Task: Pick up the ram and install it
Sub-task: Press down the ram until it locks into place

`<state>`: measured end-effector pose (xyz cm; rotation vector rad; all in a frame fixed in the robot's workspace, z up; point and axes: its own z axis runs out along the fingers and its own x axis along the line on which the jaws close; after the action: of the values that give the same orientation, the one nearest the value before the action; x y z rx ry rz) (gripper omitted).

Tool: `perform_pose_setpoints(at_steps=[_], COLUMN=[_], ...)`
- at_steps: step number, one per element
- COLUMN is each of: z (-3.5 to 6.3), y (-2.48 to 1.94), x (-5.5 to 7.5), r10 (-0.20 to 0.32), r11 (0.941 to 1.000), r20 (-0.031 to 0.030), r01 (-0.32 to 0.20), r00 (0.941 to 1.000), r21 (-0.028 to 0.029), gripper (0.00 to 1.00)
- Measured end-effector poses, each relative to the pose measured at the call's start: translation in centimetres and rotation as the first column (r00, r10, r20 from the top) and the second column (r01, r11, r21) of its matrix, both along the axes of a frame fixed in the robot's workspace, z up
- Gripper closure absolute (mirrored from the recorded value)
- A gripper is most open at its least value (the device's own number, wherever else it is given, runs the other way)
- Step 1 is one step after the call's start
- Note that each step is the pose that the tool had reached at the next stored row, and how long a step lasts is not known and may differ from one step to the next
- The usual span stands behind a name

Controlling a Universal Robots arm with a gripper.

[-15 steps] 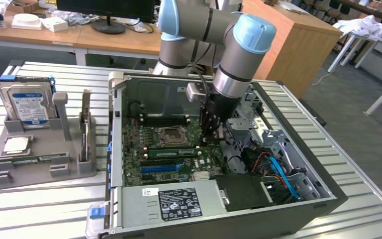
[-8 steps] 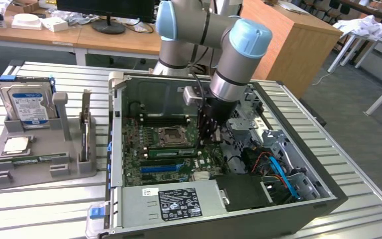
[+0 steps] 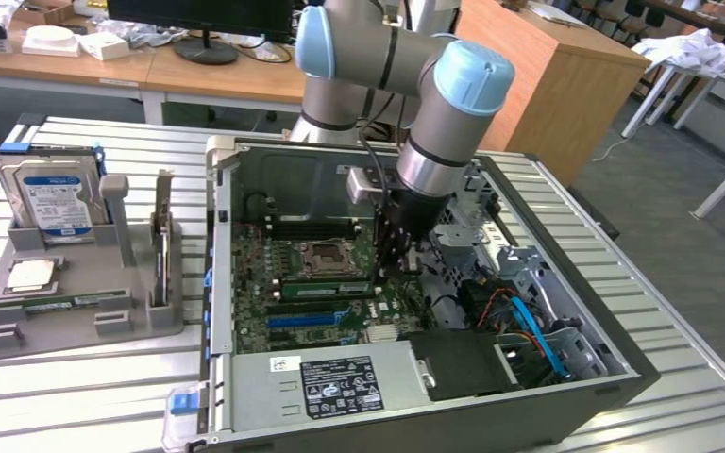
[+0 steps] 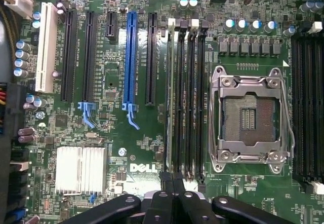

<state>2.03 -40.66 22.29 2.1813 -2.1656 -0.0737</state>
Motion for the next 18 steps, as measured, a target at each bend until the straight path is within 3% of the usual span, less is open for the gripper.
perform_pose_setpoints(at_steps=[5, 9, 11, 18], z=[-0.22, 1.05, 1.21, 1.20], y=[-0.10, -0.10, -0.09, -0.10], x=[0.0, 0.0, -0.1, -2.9], r10=[0.000, 0.000, 0.000, 0.000], r11=[1.0000, 1.0000, 1.0000, 1.0000], r20=[-0.0003, -0.0002, 0.0002, 0.0009], r01=[0.000, 0.000, 0.000, 0.000], r00=[1.0000, 1.0000, 1.0000, 1.0000], r21=[0.0023, 0.0026, 0.0031, 0.0050], gripper=[0.90, 0.90, 0.90, 0.90])
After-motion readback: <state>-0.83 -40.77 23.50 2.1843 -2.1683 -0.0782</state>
